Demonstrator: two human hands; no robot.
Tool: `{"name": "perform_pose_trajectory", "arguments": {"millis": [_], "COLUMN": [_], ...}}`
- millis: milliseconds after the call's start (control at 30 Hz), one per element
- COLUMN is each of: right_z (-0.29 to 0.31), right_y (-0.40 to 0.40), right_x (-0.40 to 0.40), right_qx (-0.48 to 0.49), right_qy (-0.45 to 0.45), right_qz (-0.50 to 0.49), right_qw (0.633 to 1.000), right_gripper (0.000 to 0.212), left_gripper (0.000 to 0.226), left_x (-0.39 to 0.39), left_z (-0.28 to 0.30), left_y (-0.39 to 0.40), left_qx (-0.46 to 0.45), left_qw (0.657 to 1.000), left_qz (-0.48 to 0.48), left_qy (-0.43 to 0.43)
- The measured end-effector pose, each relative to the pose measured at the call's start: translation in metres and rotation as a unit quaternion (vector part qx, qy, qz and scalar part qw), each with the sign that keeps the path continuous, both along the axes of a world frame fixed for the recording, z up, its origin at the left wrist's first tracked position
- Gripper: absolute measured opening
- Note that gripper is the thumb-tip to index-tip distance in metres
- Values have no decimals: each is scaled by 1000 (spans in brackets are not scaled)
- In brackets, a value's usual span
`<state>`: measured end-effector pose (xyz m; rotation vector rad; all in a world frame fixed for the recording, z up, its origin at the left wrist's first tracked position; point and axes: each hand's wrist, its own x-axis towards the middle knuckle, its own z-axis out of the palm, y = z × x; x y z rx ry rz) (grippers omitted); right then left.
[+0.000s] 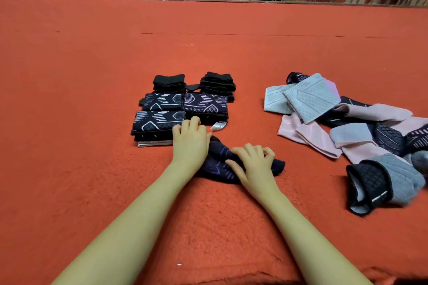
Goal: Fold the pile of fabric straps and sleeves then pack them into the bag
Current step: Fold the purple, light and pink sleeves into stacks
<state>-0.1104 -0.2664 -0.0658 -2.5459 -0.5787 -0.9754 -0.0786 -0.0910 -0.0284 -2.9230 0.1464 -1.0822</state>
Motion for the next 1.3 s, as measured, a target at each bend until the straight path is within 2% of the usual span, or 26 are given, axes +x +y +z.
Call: {"name": "perform_pose_trajectory", "arguments": {"millis": [67, 167, 233, 367, 500, 633, 700, 767, 867, 967, 1067, 1133, 1300], "right_z": [2, 5, 7, 19, 34, 39, 36, 33, 35, 42, 51, 53, 53], "right_y": [-1, -3, -5, -2, -1, 1, 1, 1, 4, 12, 20, 24, 37], "right_x": [-3, -6, -7, -8, -6, -6, -9, -13, -17, -11, -2, 4, 12], "right_qx": [19, 33, 51, 109, 146, 130, 110, 90, 88, 98, 86, 51, -30], "right_qy": [-51, -80, -74, -46, -44, -59, -55, -68, -85, -12, 139, 206, 270], "right_qz": [-1, -19, -41, -69, -75, -79, -58, -46, -24, 42, 90, 90, 88], "right_qw": [999, 996, 995, 991, 986, 987, 991, 993, 992, 994, 982, 973, 958], "right_gripper": [11, 9, 8, 9, 14, 20, 23, 34, 34, 23, 25, 26, 28], "left_gripper": [38, 26, 24, 38, 40, 32, 31, 34, 36, 35, 41, 41, 36], "left_x": [-2, -2, -4, -13, -24, -34, -38, -44, -53, -57, -61, -66, -73], "left_z": [6, 11, 13, 13, 14, 23, 19, 9, 0, -1, -11, -20, -29], "left_y": [5, 16, 22, 29, 30, 26, 25, 25, 27, 26, 26, 29, 33], "left_qx": [-18, -43, -56, -78, -171, -197, -196, -192, -221, -226, -179, -199, -274], "left_qw": [1000, 999, 998, 995, 983, 972, 970, 969, 965, 966, 975, 973, 958], "left_qz": [7, 7, 11, 25, -18, -64, -105, -143, -139, -126, -128, -109, -84], "left_qy": [-12, -26, -37, -55, -64, -107, -94, -68, -39, 11, 35, 33, 18]}}
